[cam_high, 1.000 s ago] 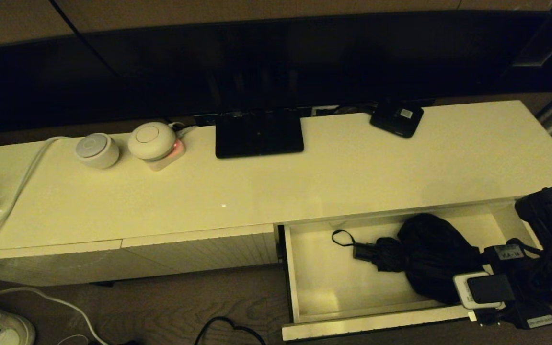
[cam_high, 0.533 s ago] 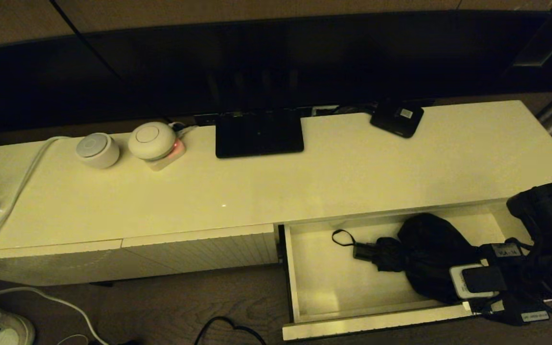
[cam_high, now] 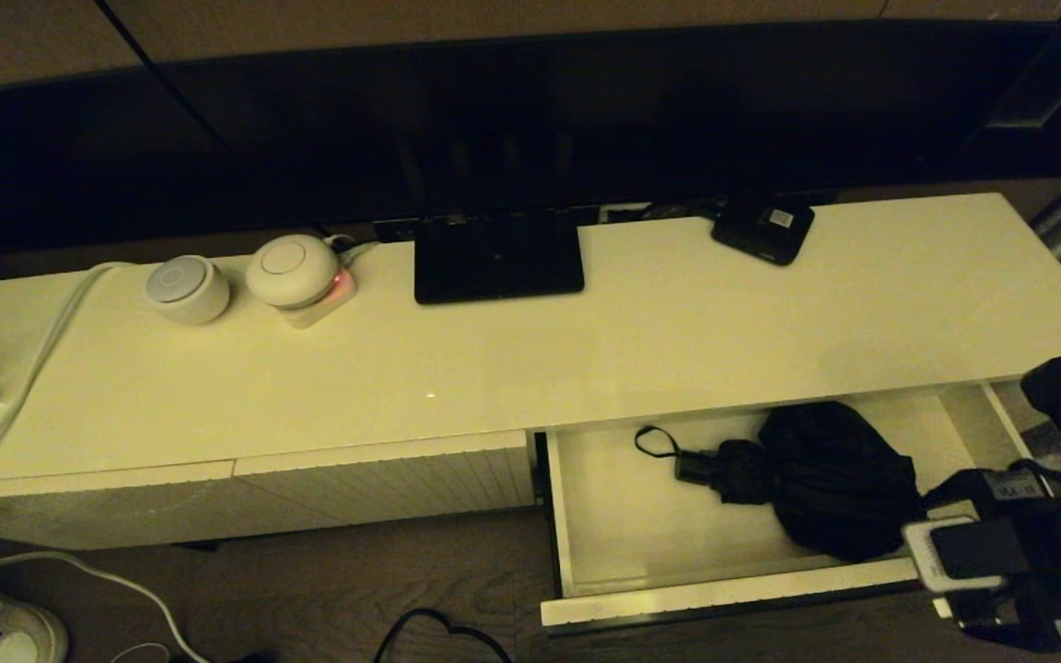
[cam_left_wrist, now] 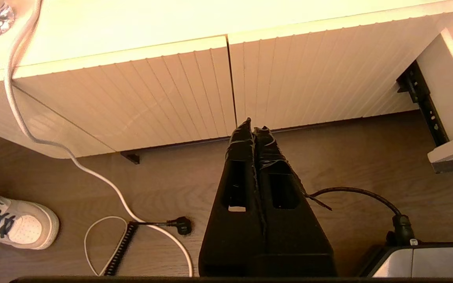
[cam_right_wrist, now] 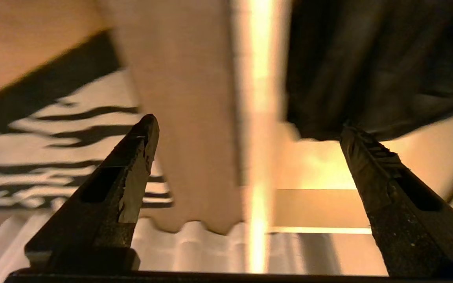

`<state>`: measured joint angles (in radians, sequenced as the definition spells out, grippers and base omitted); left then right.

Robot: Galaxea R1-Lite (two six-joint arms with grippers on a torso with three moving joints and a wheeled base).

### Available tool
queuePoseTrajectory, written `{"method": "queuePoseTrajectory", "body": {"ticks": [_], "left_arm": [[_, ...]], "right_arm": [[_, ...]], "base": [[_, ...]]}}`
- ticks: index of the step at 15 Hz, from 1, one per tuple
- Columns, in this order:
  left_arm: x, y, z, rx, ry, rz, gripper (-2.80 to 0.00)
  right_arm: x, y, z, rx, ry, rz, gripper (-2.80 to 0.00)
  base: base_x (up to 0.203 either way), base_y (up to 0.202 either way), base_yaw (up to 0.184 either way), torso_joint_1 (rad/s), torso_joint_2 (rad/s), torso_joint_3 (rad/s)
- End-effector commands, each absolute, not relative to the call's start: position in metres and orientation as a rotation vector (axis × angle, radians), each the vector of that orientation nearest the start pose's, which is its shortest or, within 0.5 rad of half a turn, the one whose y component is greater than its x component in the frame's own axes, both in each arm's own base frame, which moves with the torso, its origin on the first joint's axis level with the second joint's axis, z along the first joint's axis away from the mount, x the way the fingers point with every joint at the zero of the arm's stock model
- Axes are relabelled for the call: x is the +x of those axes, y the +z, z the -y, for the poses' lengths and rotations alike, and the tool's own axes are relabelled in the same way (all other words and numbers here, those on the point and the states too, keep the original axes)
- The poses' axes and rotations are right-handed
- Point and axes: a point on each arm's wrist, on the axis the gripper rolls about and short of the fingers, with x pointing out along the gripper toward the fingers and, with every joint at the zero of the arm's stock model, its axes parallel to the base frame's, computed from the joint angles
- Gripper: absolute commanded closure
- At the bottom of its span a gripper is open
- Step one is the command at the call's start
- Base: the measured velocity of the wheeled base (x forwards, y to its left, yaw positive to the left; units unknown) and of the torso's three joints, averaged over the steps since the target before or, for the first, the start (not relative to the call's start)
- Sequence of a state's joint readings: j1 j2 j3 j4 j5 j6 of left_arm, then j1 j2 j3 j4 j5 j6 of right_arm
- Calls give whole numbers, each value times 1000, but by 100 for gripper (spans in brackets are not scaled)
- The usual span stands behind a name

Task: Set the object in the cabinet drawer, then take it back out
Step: Open the drawer, then take the umbrella out of the drawer and put it on the table

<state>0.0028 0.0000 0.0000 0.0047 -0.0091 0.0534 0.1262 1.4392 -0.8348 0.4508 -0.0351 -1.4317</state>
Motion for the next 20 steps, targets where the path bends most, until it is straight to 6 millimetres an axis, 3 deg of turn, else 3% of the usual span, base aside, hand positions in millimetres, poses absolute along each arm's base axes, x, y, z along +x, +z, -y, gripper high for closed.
{"method": "queuePoseTrajectory", "body": {"ticks": [1, 5, 12, 20], "left_arm": [[-23, 74, 0, 54, -6, -8, 0], [-23, 74, 0, 54, -6, -8, 0], [-23, 74, 0, 54, -6, -8, 0], [-23, 74, 0, 54, -6, -8, 0]], "right_arm": [[169, 184, -24, -1370, 861, -783, -280], [194, 182, -27, -1369, 852, -779, -280], [259, 162, -33, -1328, 786, -780, -280], [277, 164, -26, -1312, 749, -788, -280]], "base": [[0, 0, 0, 0, 0, 0], [0, 0, 0, 0, 0, 0], [0, 0, 0, 0, 0, 0], [0, 0, 0, 0, 0, 0]]}}
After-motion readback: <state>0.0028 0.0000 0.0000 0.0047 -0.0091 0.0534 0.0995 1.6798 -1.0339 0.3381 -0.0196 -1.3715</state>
